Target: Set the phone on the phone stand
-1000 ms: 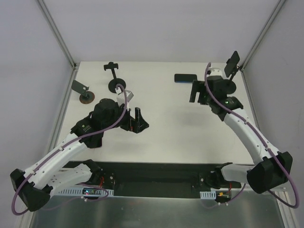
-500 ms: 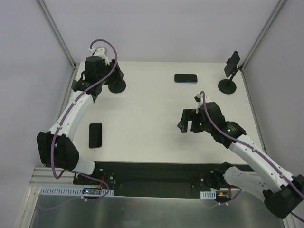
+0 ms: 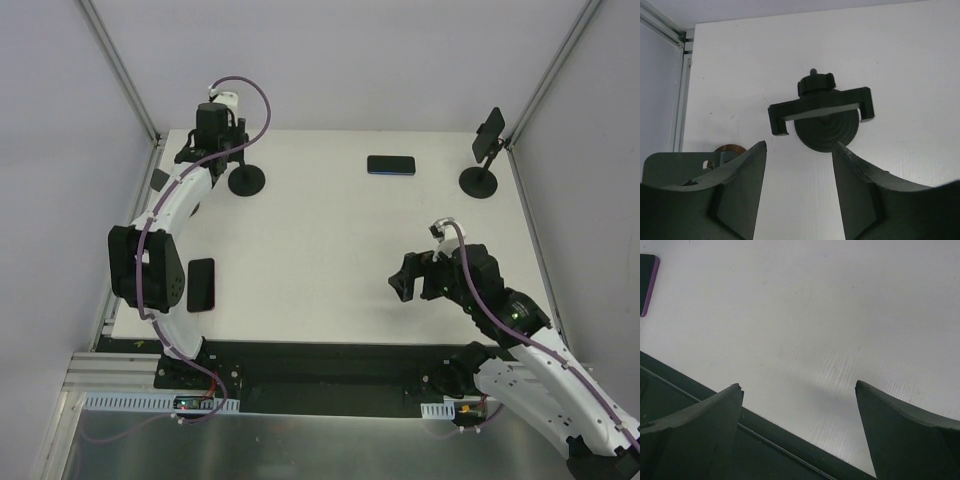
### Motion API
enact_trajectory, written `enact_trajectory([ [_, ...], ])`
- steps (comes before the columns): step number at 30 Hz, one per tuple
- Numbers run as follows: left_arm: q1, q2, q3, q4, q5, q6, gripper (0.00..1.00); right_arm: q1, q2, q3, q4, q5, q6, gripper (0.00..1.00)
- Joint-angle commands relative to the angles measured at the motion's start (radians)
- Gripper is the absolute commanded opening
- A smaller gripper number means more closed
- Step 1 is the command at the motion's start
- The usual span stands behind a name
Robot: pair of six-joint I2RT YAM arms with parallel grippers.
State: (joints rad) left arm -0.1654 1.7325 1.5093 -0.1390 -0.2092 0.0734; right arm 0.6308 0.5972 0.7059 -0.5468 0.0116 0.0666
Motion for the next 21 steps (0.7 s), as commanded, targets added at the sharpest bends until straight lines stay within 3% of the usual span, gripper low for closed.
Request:
enact_trajectory([
  [1, 0.047, 0.036, 0.074, 0.026, 0.022, 0.04, 0.51, 0.003, 0.032, 0.0, -0.027, 0.021, -0.059, 0.96],
  [7, 0.072, 0.091, 0.143, 0.018, 0.079, 0.003, 0.48, 0.003, 0.058, -0.005, -0.016, 0.018, -0.051, 0.96],
  [14, 0.081, 0.162, 0.207, 0.018, 0.146, 0.005, 0.37, 0.001, 0.07, -0.002, -0.004, 0.002, -0.034, 0.96],
  [21, 0.081, 0.168, 0.223, 0.018, 0.165, 0.04, 0.01, 0.001, 0.061, 0.01, -0.038, 0.034, -0.034, 0.96],
])
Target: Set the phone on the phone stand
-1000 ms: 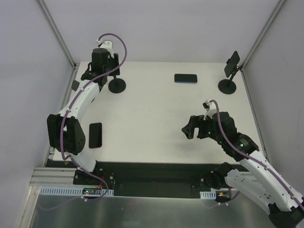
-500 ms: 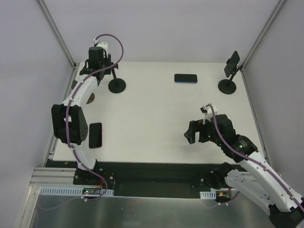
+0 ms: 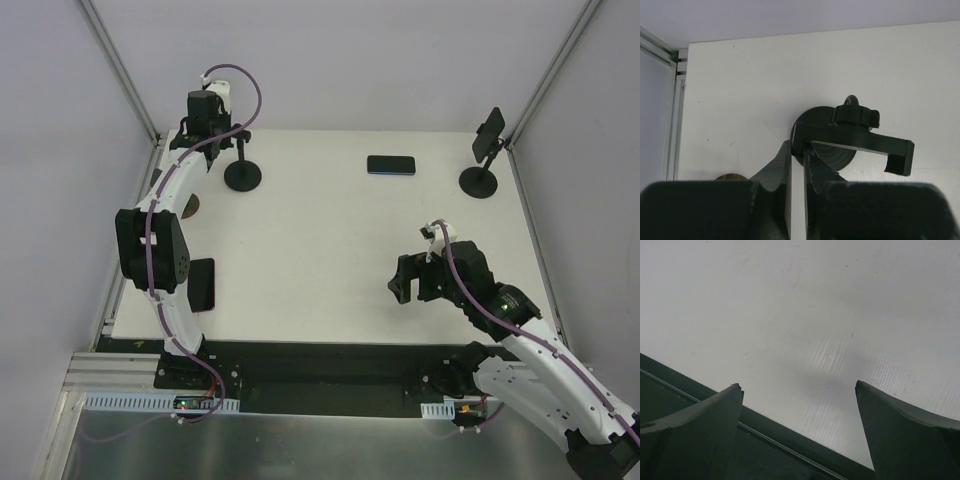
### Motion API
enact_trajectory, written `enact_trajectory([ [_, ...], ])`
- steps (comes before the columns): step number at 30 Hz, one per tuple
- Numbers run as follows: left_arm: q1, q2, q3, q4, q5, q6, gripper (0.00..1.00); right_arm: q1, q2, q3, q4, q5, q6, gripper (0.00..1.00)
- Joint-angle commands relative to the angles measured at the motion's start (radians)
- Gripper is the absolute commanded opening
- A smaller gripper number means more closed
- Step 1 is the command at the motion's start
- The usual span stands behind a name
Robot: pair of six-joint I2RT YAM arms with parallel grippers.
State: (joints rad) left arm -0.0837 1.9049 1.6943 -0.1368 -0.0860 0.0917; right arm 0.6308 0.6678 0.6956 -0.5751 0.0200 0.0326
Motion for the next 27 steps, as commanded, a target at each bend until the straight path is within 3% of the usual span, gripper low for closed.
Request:
enact_trajectory([
  [1, -0.001, -0.009, 0.028, 0.014, 0.043, 0.026, 0.0, 0.001, -0.014, 0.019, -0.009, 0.026, 0.001, 0.96],
  [10, -0.002, -0.196, -0.159, 0.016, 0.156, -0.072, 0.0, 0.003, -0.023, -0.011, -0.002, 0.009, 0.03, 0.96],
  [20, -0.019, -0.409, -0.366, 0.017, 0.353, -0.449, 0.0, 0.003, -0.034, -0.034, 0.015, -0.011, 0.053, 0.96],
  [23, -0.129, -0.478, -0.422, 0.017, 0.309, -0.455, 0.0, 0.003, -0.042, -0.056, 0.027, -0.011, 0.07, 0.96],
  [27, -0.307, -0.569, -0.493, -0.006, 0.047, -0.471, 0.0, 0.003, -0.054, -0.077, 0.038, -0.011, 0.108, 0.96],
])
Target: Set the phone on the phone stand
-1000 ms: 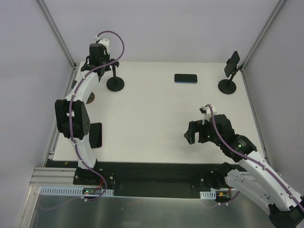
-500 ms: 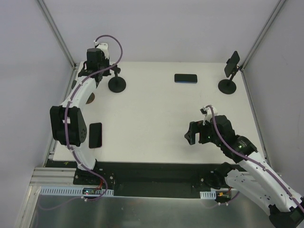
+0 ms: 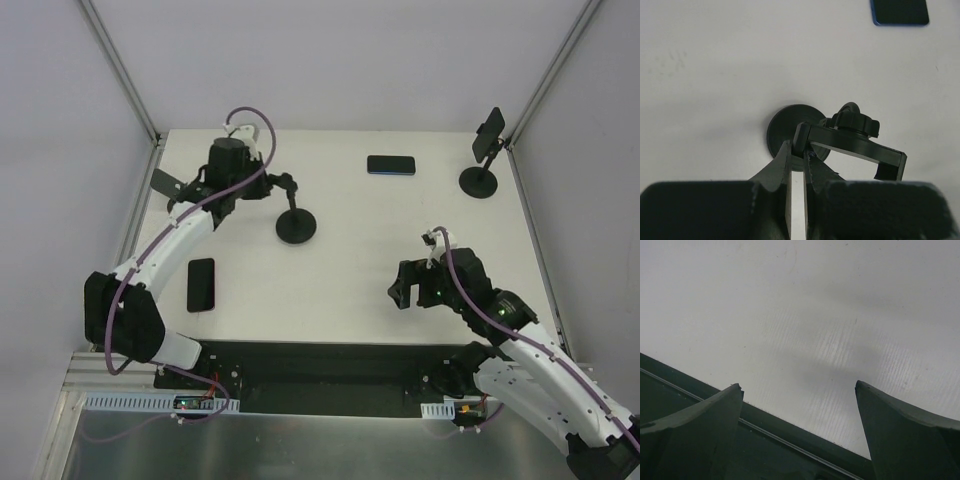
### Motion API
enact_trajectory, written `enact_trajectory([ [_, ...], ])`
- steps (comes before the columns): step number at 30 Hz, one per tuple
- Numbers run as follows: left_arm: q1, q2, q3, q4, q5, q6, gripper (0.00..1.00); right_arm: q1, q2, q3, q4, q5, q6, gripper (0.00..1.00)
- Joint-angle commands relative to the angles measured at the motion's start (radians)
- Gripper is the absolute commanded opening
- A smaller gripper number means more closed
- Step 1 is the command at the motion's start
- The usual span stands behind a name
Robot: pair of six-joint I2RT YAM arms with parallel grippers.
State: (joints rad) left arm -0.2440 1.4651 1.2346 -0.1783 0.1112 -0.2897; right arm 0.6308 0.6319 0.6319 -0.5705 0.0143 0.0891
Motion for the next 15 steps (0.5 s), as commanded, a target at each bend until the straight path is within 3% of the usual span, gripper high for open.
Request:
enact_trajectory([
  [1, -0.175, -0.161, -0.043, 0.019, -0.191, -0.106, 0.0, 0.003, -0.023, -0.018, 0.041, -0.004, 0.06, 0.96],
  [8, -0.501, -0.218, -0.136, -0.006, -0.502, -0.268, 0.0, 0.003, -0.063, -0.049, 0.086, 0.062, 0.142, 0.96],
  [11, -0.576, -0.203, -0.133, -0.019, -0.645, -0.313, 0.0, 0.001, -0.095, -0.075, 0.118, 0.108, 0.196, 0.96],
  [15, -0.638, -0.186, -0.126, -0.033, -0.693, -0.385, 0.0, 0.001, -0.121, -0.097, 0.123, 0.197, 0.276, 0.96],
])
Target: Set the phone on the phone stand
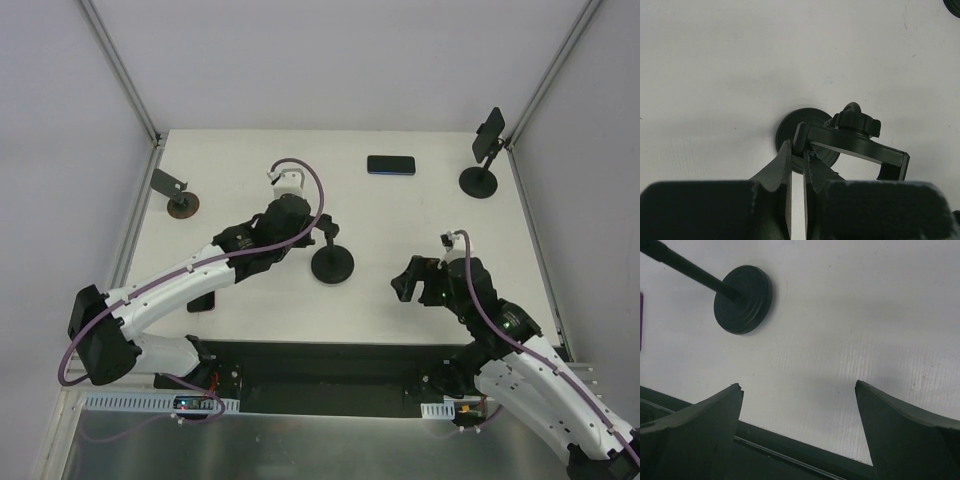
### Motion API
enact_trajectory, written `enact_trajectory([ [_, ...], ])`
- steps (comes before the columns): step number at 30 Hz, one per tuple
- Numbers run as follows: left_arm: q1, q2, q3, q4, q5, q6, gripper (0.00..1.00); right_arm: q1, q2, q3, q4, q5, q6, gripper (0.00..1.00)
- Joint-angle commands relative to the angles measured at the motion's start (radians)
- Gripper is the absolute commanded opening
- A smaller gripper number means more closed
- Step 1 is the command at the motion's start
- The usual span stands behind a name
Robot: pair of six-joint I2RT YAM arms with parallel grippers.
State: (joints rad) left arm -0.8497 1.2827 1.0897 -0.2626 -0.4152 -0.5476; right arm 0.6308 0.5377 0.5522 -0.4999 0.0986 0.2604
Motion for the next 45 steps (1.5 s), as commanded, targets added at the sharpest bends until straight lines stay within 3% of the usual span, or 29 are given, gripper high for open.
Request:
enact_trajectory([
  [1, -0.031, 0.004, 0.019, 0.051, -0.157, -0.156, 0.0, 0.0, -0.022, -0.02, 0.055, 0.133, 0.129, 0.96],
  [2, -0.031, 0.006, 0.019, 0.048, -0.143, -0.163, 0.0, 0.0, -0.018, -0.02, 0.06, 0.16, 0.132, 0.96],
  [10, -0.031, -0.049, -0.008, 0.051, -0.022, -0.228, 0.65, -0.189, 0.238, 0.109, 0.304, 0.001, 0.082, 0.96],
  [15, -0.031, -0.092, -0.019, 0.056, 0.064, -0.19, 0.74, -0.299, 0.49, 0.227, 0.495, -0.04, 0.112, 0.98],
  [19, -0.026, -0.173, -0.057, 0.101, 0.139, -0.025, 0.81, -0.335, 0.782, 0.333, 0.716, -0.005, 0.109, 0.99],
  [24, 0.001, -0.313, -0.21, 0.192, 0.185, 0.104, 0.95, -0.379, 1.109, 0.613, 0.791, -0.022, 0.115, 0.94],
  [27, 0.079, -0.378, -0.298, 0.252, 0.304, 0.129, 0.98, -0.413, 1.327, 0.798, 0.889, -0.079, 0.184, 0.82],
  [28, 0.139, -0.382, -0.312, 0.25, 0.347, 0.105, 0.98, -0.419, 1.425, 0.855, 0.896, -0.089, 0.209, 0.72],
  [30, 0.181, -0.402, -0.352, 0.25, 0.479, 0.077, 0.98, -0.425, 1.549, 0.981, 0.925, -0.125, 0.272, 0.61],
  [31, 0.201, -0.411, -0.364, 0.253, 0.509, 0.06, 0.98, -0.424, 1.585, 1.015, 0.939, -0.111, 0.289, 0.59],
  [37, 0.204, -0.473, -0.427, 0.212, 0.587, -0.003, 0.98, -0.418, 1.826, 1.28, 0.881, -0.01, 0.442, 0.4],
  [45, 0.204, -0.575, -0.436, 0.152, 0.598, 0.032, 0.98, -0.392, 2.06, 1.624, 0.629, 0.085, 0.485, 0.4],
])
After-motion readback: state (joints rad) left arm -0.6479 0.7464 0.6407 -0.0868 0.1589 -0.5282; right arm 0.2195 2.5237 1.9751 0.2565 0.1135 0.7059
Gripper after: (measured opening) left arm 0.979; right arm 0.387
